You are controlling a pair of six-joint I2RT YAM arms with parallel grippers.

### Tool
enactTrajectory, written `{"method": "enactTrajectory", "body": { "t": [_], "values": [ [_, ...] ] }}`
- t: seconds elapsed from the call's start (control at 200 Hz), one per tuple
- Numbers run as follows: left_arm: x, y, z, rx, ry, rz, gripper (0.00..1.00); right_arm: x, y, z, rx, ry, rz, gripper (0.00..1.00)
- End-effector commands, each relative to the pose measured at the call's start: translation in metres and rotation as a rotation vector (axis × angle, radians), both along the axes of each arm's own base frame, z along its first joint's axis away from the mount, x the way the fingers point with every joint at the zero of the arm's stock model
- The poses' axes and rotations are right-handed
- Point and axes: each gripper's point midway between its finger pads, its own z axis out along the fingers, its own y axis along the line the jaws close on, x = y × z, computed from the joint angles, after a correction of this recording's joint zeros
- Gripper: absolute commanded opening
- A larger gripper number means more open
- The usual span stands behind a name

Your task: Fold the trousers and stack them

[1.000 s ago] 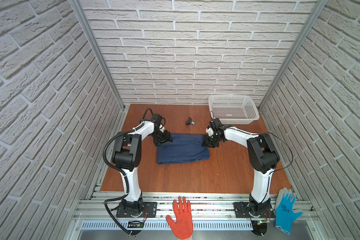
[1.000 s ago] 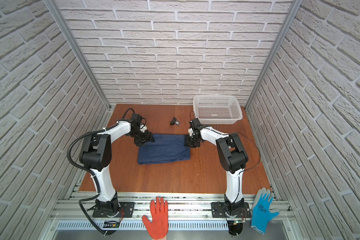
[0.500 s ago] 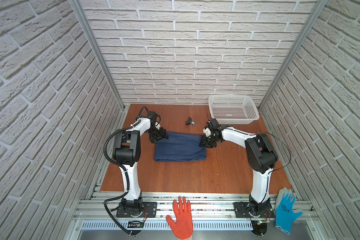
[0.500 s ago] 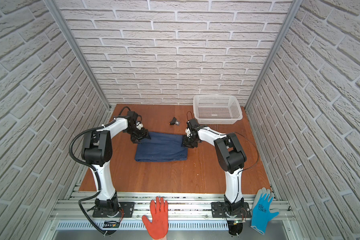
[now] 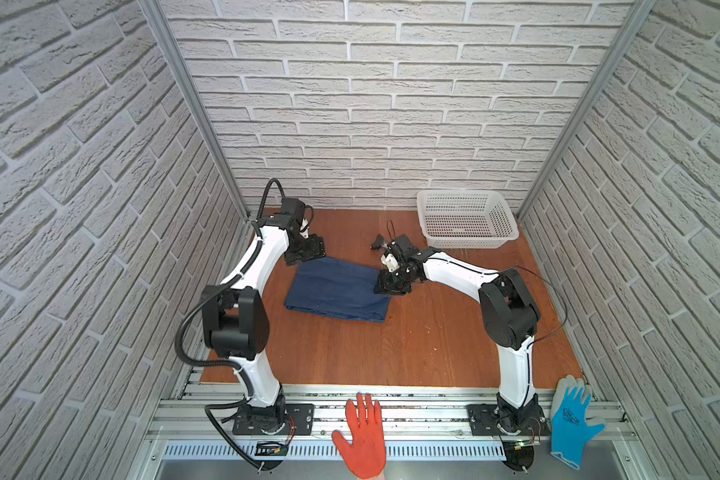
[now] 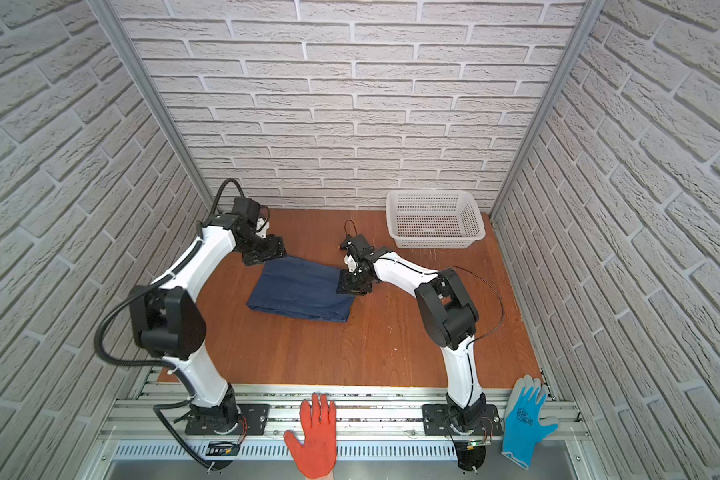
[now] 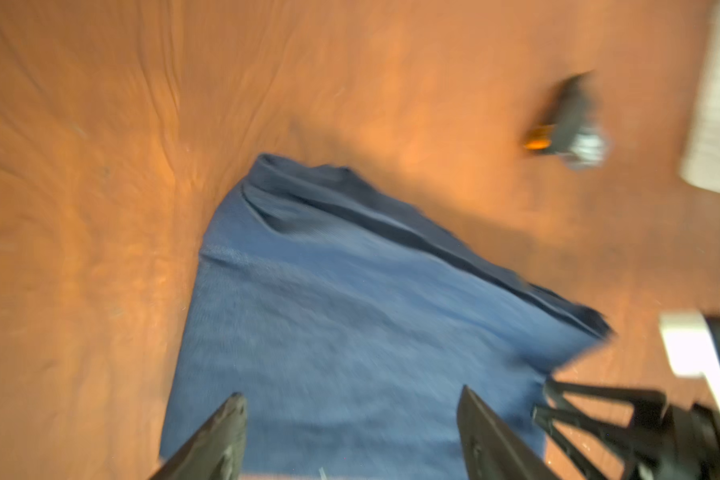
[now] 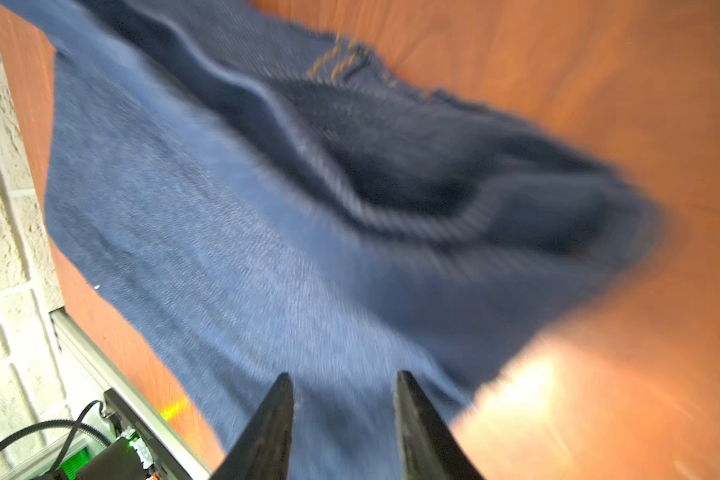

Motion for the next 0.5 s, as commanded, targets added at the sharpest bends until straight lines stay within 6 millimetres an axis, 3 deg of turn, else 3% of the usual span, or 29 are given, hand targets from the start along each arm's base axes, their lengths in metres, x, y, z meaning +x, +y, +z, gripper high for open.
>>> {"method": "enactTrajectory", "body": {
  "t": [0.0,0.12,0.245,0.495],
  "values": [
    [-0.048,-0.004,-0.017,0.180,0.073,-0.039,0.83,0.005,-0.023,0.074,-0.031,-0.200,-0.015,0.45],
    [-0.075,-0.023,-0.031,0.236,0.071,-0.066,0.88,-0.002,-0.048,0.100,-0.088,-0.369,-0.022,0.46],
    [-0.084,-0.033,-0.051,0.275,0.086,-0.071,0.90,-0.016,-0.067,0.115,-0.119,-0.579,0.008,0.47],
    [-0.075,-0.038,-0.095,0.364,0.181,-0.088,0.98,-0.043,-0.091,0.106,-0.171,-0.615,0.016,0.47]
  ]
}}
